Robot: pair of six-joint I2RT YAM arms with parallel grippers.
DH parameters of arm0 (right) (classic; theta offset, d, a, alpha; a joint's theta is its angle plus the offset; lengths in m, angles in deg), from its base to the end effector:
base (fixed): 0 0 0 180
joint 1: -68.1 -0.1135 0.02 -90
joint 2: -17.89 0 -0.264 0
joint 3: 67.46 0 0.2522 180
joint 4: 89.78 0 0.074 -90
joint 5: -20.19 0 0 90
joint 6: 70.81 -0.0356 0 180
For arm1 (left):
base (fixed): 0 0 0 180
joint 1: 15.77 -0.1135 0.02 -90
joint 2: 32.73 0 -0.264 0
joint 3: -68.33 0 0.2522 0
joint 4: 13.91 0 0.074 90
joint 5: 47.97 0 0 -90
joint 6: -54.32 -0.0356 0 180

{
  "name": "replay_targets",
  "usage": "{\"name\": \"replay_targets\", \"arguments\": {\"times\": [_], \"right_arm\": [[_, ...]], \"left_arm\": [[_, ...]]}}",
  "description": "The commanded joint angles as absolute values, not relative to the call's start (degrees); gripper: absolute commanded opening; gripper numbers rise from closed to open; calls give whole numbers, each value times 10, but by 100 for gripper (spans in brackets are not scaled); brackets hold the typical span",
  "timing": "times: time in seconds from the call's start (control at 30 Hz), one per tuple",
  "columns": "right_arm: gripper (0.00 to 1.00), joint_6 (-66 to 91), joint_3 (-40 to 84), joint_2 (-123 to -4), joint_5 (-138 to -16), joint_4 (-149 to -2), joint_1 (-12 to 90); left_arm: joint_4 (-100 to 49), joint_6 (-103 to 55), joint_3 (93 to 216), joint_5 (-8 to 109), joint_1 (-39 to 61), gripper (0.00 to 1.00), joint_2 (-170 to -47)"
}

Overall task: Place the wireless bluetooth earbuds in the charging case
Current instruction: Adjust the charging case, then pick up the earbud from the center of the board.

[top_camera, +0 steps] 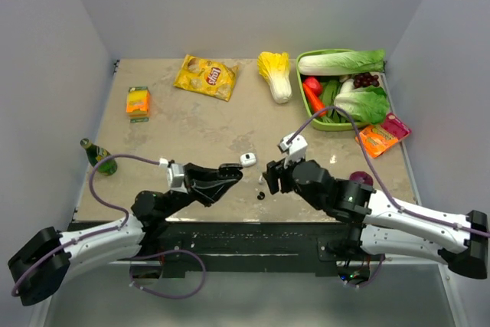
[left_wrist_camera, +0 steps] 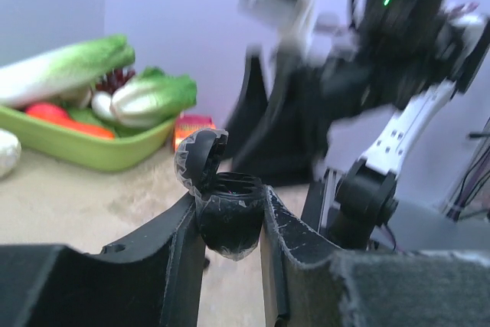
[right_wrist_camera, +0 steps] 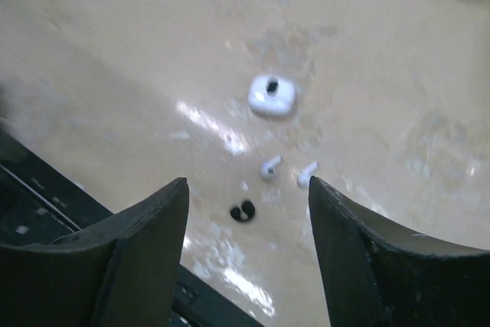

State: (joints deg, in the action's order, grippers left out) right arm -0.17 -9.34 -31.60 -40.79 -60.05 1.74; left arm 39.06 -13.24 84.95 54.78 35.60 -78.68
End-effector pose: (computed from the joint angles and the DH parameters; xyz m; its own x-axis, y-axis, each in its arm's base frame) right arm 0.0944 0.1726 0.3142 -0.3416 -0.0575 -0.9381 -0.5367 0.8313 0.1445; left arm 0.0912 -0.1267 0.2233 -0.1076 -0.4617 -0.8805 0.9165 0.2972 -0.2679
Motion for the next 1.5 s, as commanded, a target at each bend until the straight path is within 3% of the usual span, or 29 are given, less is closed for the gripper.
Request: {"name": "replay_targets", "arguments": {"times": [0.0,0.1,0.3,0.47,0.8,0.97,1.23,1.47], "right_arm": [[61,-130,-164,-337,-376,-553,30],[47,-216,-185,-343,-378,-543,58],[39,-244,-242,-362,-484,-641,142],[46,-217,-247,-420,-542,-690,142],[45,-325,-261,-371,-416,-600,151],[40,-291,-255,-398,-492,-633,166],[52,-249,-258,-476,-567,-731,112],[46,-254,-267,-514,-573,-758,100]], "left_arm": [[460,-105,750,513,351,0,-723],[444,-99,735,503,351,0,-702],[439,-104,730,508,351,0,-699],[460,-98,719,512,351,0,-708],[483,-98,706,509,351,0,-735],[498,-98,701,506,351,0,-751],[505,-88,687,507,351,0,-739],[494,-83,679,504,352,0,-723]]}}
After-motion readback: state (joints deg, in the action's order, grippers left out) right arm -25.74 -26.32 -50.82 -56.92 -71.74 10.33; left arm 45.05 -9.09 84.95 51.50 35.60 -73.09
